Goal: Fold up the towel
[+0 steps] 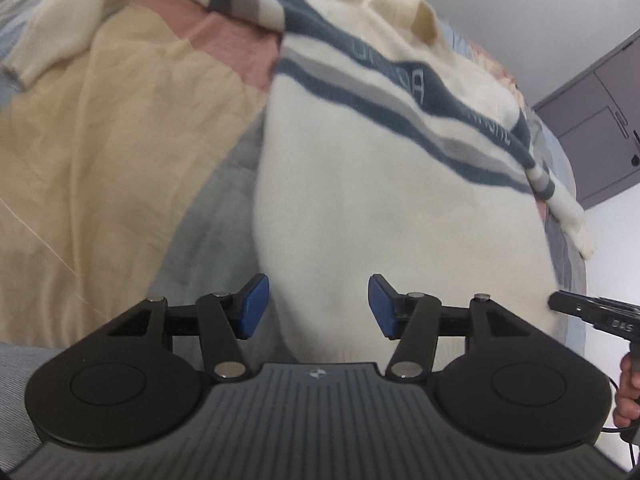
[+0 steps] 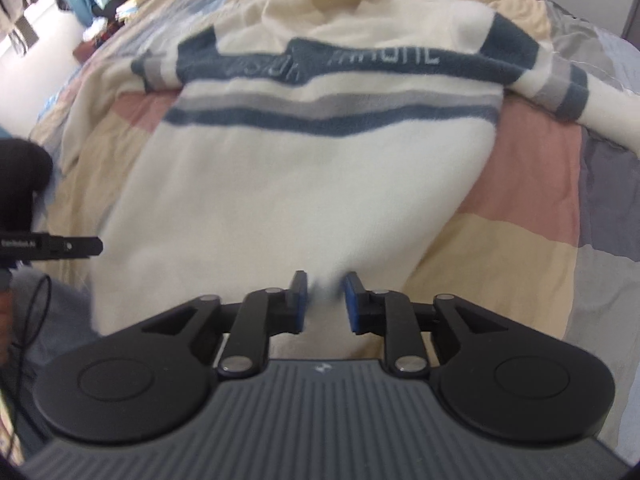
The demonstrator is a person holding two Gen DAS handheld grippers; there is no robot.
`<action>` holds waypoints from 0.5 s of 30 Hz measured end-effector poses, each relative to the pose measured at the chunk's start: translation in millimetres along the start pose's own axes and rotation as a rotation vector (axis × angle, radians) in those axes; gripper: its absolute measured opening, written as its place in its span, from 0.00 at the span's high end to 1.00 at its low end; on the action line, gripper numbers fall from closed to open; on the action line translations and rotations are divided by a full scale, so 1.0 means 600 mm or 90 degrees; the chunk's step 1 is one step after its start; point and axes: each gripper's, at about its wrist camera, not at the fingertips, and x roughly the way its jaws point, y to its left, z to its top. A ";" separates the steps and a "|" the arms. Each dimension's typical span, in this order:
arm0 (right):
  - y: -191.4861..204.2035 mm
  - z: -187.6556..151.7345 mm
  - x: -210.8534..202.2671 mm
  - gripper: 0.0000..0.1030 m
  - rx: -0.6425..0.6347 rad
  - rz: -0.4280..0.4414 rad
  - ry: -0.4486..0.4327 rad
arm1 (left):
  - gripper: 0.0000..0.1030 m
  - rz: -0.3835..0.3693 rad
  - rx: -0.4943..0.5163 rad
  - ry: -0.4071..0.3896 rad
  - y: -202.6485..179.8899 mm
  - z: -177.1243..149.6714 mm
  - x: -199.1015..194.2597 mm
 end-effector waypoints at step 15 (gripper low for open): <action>0.074 0.147 -0.129 0.63 0.026 0.026 -0.262 | 0.41 -0.013 0.120 -0.160 -0.131 0.087 -0.101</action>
